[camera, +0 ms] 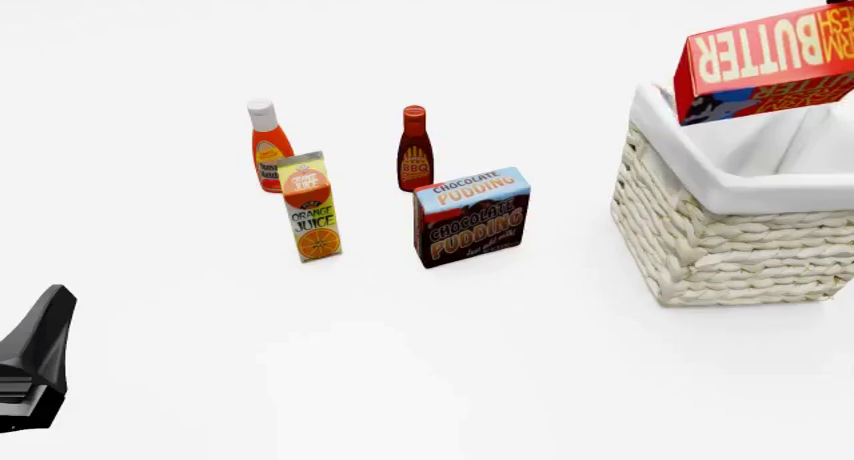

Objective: Pick the butter and place it in the basket.

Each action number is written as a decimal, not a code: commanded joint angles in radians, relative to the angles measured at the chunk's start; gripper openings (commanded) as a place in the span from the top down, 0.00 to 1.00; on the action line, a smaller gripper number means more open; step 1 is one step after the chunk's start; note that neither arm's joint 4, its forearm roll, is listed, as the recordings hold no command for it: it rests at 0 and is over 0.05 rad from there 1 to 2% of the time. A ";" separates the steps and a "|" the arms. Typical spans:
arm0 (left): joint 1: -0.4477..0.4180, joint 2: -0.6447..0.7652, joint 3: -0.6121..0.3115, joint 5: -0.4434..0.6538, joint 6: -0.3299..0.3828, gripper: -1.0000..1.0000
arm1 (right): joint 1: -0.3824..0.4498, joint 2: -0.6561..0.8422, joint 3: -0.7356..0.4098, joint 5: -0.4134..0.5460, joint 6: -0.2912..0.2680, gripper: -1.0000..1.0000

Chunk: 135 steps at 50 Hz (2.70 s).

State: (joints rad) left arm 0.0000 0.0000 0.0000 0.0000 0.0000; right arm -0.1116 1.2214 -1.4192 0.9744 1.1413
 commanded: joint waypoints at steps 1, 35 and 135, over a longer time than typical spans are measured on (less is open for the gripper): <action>0.000 0.000 0.000 0.000 0.000 0.00 | -0.079 0.001 -0.010 -0.027 -0.006 1.00; 0.000 0.000 0.000 0.000 0.000 0.00 | -0.212 0.127 -0.057 -0.118 -0.137 1.00; 0.000 0.000 0.000 0.000 0.000 0.00 | -0.225 0.296 -0.024 -0.235 -0.203 1.00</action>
State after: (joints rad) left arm 0.0000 0.0000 0.0000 0.0000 0.0000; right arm -0.3385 1.5174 -1.4327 0.7547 0.9264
